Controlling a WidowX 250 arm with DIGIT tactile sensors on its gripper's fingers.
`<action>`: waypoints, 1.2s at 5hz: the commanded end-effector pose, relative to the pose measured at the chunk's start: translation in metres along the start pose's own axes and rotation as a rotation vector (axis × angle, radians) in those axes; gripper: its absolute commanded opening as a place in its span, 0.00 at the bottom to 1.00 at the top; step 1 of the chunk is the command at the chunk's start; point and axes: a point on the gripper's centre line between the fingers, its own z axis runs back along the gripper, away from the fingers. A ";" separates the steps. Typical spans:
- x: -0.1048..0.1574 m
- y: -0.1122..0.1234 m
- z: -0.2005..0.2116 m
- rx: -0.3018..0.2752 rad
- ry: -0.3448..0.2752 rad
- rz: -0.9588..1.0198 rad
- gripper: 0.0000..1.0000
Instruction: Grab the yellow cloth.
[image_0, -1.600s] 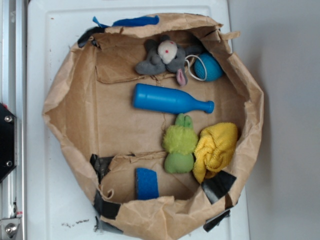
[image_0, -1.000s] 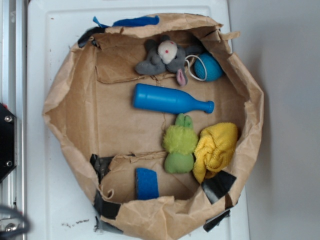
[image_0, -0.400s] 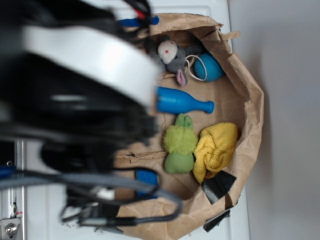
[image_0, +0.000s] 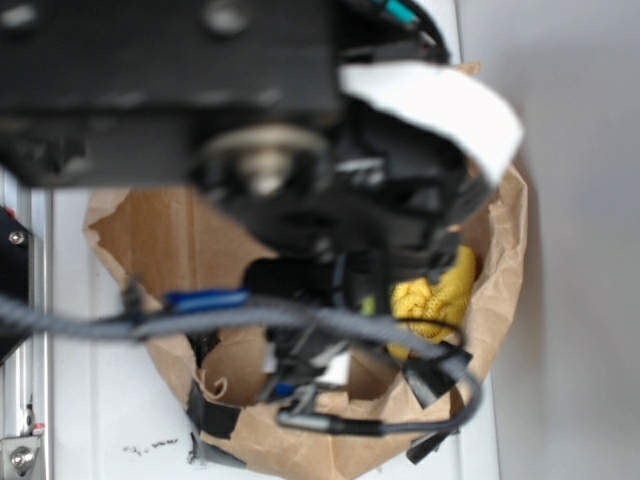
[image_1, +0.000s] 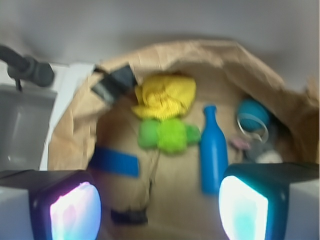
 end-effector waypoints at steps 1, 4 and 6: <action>0.009 -0.001 -0.003 -0.041 -0.101 -0.033 1.00; 0.009 -0.001 -0.003 -0.041 -0.101 -0.033 1.00; -0.005 0.016 -0.045 -0.004 -0.031 -0.165 1.00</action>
